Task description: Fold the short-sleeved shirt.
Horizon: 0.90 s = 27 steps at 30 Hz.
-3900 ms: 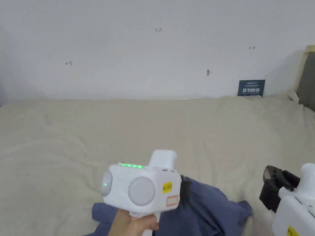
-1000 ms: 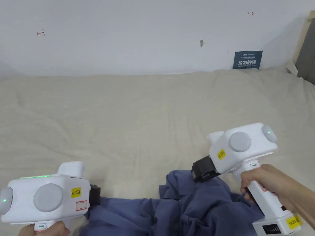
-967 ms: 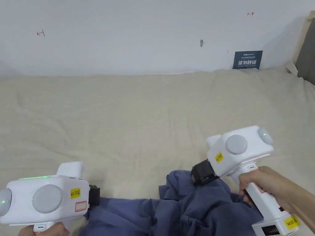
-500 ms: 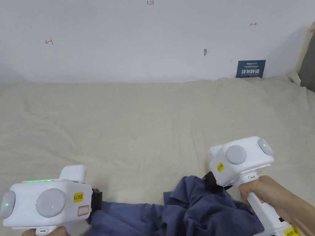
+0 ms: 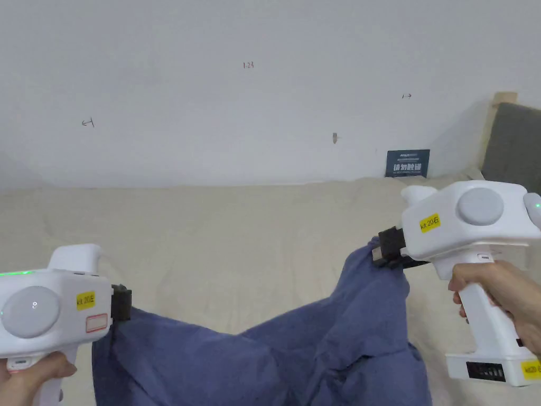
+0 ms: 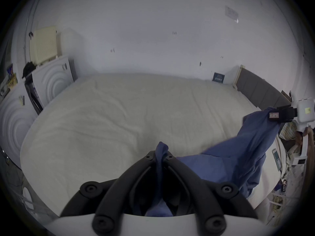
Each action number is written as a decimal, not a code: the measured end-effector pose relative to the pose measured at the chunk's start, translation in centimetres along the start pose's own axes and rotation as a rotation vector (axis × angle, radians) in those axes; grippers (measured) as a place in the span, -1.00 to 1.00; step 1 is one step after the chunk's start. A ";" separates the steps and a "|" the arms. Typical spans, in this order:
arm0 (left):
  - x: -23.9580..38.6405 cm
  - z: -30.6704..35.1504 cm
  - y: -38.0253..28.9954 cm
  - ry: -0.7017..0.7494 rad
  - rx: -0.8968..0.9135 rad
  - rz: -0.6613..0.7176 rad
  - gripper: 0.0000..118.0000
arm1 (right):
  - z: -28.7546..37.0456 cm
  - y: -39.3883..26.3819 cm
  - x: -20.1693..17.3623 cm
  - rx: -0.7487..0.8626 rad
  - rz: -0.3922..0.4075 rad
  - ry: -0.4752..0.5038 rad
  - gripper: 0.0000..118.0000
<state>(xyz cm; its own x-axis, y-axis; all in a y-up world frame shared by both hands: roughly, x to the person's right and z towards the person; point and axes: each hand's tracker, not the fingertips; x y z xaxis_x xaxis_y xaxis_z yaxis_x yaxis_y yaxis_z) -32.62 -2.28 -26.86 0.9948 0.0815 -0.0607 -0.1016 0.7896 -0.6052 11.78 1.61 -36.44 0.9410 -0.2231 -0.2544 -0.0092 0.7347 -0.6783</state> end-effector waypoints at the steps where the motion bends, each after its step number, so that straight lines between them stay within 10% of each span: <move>1: 0.1 0.8 0.7 0.011 0.030 -0.017 -0.91 | 1.3 0.5 0.0 0.032 -0.007 -0.007 -0.98; 14: -1.0 8.7 12.8 0.090 0.285 -0.051 -0.91 | 12.6 10.2 2.7 0.305 -0.114 -0.032 -0.98; 27: -0.5 8.0 25.5 0.104 0.427 -0.099 -0.91 | 13.9 22.2 1.8 0.398 -0.056 -0.059 -0.98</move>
<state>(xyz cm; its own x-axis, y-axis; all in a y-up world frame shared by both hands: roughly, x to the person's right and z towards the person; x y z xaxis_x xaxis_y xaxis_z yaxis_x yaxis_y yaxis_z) -35.73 22.65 -35.90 0.9924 -0.0517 -0.1116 0.0246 0.9725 -0.2316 17.95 26.41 -42.41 0.9543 -0.2410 -0.1766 0.1632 0.9156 -0.3674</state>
